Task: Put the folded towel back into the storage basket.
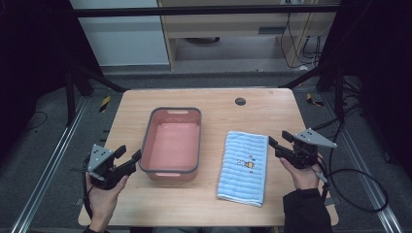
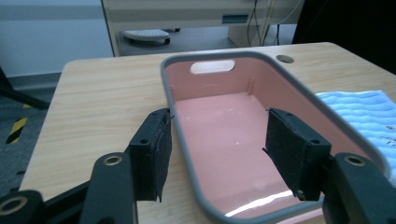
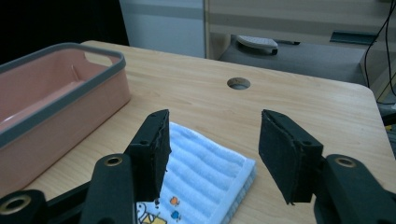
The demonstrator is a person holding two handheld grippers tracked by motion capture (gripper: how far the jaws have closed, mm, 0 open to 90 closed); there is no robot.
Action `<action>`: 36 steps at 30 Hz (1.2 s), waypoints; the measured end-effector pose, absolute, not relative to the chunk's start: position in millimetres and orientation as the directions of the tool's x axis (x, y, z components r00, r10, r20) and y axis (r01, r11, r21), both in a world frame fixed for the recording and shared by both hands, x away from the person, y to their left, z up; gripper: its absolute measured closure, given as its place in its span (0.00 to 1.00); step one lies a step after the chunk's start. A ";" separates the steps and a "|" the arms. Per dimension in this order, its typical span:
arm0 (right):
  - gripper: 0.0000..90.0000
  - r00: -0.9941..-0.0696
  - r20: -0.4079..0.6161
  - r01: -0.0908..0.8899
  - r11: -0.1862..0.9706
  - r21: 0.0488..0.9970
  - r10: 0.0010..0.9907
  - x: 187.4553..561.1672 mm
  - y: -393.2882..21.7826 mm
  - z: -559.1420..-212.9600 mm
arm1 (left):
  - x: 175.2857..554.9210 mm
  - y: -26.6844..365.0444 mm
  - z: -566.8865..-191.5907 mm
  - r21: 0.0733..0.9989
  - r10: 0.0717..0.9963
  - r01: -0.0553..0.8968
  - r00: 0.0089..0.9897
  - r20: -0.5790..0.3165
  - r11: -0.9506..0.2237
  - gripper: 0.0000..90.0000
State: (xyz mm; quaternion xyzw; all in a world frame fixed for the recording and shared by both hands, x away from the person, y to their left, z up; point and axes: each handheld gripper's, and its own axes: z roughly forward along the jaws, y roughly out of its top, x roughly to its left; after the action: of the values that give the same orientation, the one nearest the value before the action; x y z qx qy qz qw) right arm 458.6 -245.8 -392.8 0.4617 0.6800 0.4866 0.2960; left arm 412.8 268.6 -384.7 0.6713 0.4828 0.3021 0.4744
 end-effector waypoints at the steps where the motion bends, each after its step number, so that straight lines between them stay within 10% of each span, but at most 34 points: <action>1: 0.48 -0.397 0.047 0.340 0.100 0.935 0.917 459.8 -245.3 -391.0 | 413.5 263.8 -383.3 0.930 0.931 0.358 0.361 -0.052 -0.086 0.45; 36: 0.43 -0.392 0.023 0.364 0.132 0.922 0.920 502.1 -232.1 -379.6 | 427.2 163.1 -391.5 0.928 0.857 0.339 0.513 -0.044 -0.156 0.48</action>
State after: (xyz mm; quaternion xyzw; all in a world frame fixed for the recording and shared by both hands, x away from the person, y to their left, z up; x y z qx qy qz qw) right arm 502.1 -232.1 -379.6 0.4645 0.6910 0.4671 0.2974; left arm 427.2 163.1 -391.5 0.7140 0.4186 0.2607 0.4970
